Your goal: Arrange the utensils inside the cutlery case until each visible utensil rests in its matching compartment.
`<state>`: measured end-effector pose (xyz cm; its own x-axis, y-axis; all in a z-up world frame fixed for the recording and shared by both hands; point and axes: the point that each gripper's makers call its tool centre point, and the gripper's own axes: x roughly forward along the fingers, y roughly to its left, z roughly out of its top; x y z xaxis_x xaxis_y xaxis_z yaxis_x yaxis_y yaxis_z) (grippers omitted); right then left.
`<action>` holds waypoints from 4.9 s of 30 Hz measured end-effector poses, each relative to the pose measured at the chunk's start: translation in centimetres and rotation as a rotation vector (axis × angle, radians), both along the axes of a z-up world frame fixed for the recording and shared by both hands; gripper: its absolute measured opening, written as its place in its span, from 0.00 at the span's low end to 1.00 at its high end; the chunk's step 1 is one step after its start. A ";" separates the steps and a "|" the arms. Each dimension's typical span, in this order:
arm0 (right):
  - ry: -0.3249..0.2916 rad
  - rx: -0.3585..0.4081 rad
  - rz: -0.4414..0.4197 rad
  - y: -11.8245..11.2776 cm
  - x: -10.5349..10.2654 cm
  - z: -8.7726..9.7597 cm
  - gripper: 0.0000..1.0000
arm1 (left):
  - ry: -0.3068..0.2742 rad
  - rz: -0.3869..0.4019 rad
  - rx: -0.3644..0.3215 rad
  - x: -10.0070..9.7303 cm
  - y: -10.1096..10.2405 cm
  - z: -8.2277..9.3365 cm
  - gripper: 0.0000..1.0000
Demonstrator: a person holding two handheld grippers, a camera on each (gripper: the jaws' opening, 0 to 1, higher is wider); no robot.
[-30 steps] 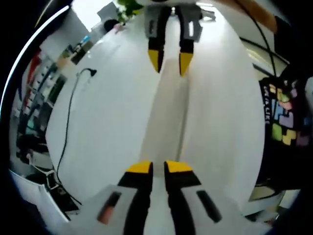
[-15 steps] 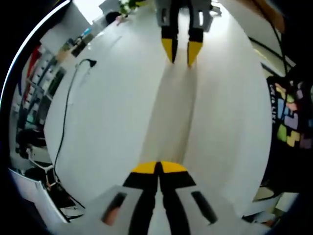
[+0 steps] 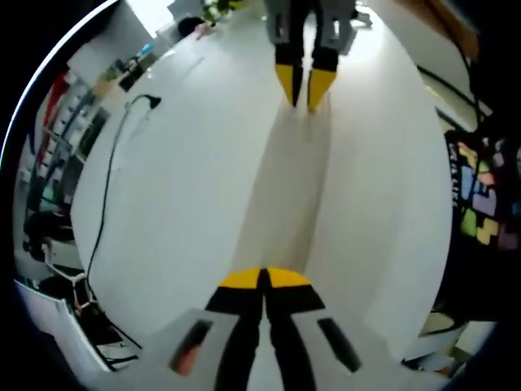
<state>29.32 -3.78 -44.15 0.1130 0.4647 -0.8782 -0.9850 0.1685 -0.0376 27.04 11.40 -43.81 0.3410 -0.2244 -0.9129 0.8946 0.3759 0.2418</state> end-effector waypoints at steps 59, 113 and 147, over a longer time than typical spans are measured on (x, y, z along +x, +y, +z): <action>-0.047 0.203 0.015 3.1 -1.6 0.2 0.00 | 0.168 -0.115 0.078 -0.6 -4.9 -0.4 0.00; -0.096 -0.077 0.231 -0.5 -2.0 -0.4 0.42 | 0.201 -0.187 0.028 0.0 -2.8 -1.8 0.52; 0.003 0.204 0.110 1.1 -1.4 -2.7 0.46 | 0.205 -0.244 -0.186 0.4 -4.7 -3.1 0.46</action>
